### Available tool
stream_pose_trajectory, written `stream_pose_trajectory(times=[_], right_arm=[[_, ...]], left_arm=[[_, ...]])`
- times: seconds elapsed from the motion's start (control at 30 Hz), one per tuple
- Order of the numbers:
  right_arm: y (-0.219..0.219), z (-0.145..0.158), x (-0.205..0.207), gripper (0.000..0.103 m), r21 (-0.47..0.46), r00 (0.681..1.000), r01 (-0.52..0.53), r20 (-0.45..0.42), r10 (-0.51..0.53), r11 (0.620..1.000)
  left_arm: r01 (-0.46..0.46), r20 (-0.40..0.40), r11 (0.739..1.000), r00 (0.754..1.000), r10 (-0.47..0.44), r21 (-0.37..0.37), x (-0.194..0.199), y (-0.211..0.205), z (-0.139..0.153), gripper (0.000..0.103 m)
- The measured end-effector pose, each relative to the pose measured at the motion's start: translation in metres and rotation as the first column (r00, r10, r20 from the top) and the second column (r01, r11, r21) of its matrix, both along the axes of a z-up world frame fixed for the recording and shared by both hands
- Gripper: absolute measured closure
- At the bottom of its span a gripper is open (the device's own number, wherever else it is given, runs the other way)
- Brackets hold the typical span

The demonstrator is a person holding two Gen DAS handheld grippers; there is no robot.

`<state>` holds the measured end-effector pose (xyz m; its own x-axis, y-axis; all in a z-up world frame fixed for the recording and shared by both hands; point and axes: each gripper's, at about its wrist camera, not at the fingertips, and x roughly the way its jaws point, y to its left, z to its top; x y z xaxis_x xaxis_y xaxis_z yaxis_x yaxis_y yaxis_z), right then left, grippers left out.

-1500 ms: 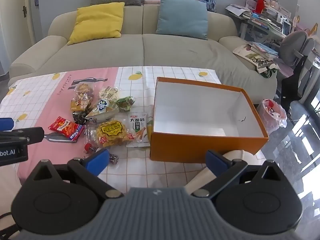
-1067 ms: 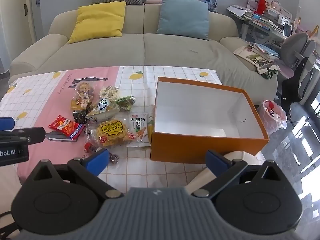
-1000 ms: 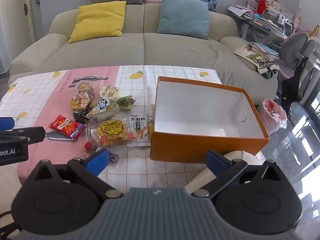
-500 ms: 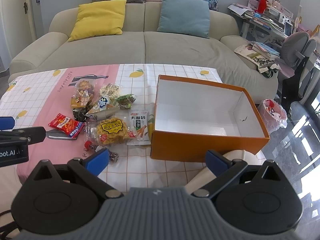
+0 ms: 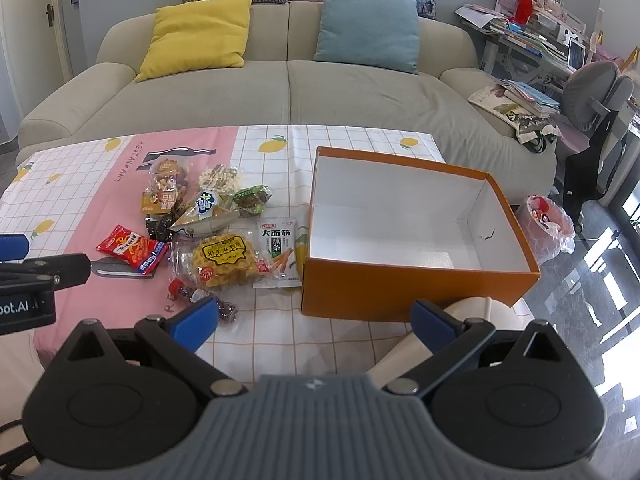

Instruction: Organize snacks

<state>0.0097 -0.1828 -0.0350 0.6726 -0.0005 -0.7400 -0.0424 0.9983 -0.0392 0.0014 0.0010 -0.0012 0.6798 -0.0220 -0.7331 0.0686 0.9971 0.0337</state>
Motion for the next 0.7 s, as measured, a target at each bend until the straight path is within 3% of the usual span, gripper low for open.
stream_pose_trajectory(times=[0.7], right_arm=[[0.0000, 0.0005, 0.0004, 0.003, -0.003, 1.000, -0.002, 0.000, 0.002, 1.000]], left_arm=[[0.004, 0.014, 1.000, 1.000, -0.004, 0.000, -0.0058, -0.0071, -0.0007, 0.017]])
